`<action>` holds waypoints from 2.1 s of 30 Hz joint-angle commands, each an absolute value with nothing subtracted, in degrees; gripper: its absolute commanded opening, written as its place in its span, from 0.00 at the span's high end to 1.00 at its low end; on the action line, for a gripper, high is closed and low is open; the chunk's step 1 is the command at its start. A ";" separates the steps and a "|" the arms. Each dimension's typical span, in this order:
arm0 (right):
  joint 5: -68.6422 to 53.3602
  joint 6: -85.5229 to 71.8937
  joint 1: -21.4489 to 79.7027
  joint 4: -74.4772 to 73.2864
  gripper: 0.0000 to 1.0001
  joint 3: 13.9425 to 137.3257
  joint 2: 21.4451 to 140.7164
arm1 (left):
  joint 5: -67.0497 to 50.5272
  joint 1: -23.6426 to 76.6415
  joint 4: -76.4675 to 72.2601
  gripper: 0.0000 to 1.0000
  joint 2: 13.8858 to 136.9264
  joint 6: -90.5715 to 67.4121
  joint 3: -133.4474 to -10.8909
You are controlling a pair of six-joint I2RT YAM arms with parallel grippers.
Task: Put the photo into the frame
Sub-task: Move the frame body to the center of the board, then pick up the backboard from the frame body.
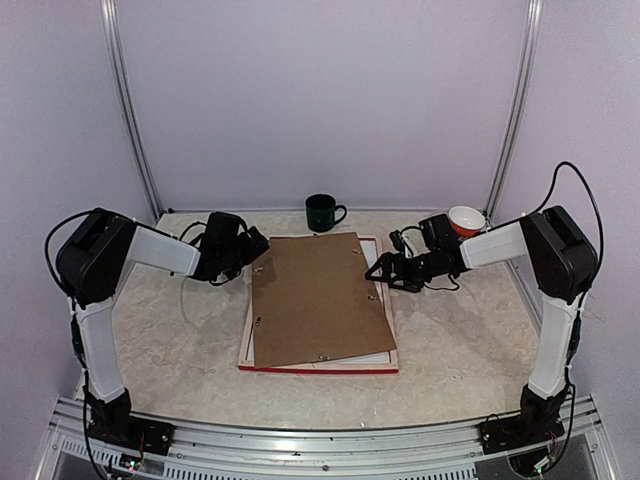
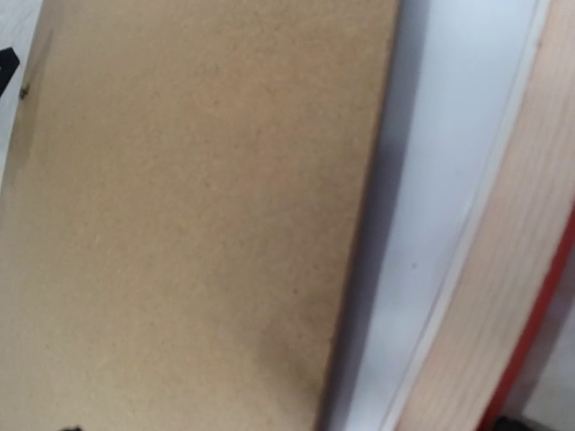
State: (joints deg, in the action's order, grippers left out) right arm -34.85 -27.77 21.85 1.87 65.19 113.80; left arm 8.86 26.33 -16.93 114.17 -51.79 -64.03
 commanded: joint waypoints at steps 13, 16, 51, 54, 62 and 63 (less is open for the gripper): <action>-20.07 -28.71 22.09 -9.65 0.01 73.96 109.34 | 5.66 24.10 -12.51 0.01 117.15 -48.03 -75.10; -19.51 -28.98 22.59 -10.33 0.01 76.42 110.40 | 5.52 24.01 -12.09 0.01 118.28 -47.21 -76.56; -17.66 -29.32 29.54 -16.87 0.01 88.66 122.83 | -1.33 25.73 -17.73 0.01 120.19 -48.04 -72.10; -19.25 -29.49 29.91 -16.23 0.01 89.25 123.39 | -1.70 25.84 -18.81 0.01 120.15 -48.40 -71.34; -18.71 -28.92 31.33 -20.83 0.01 94.88 128.10 | -1.56 25.93 -19.38 0.01 120.15 -48.49 -70.16; -19.29 -28.98 31.45 -20.53 0.01 94.81 128.29 | -1.78 25.93 -19.67 0.01 120.08 -48.59 -70.04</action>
State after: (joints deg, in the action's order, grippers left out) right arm -17.82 -29.17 30.11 -18.44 92.82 126.06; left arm -1.10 25.56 -18.39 120.01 -48.29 -71.57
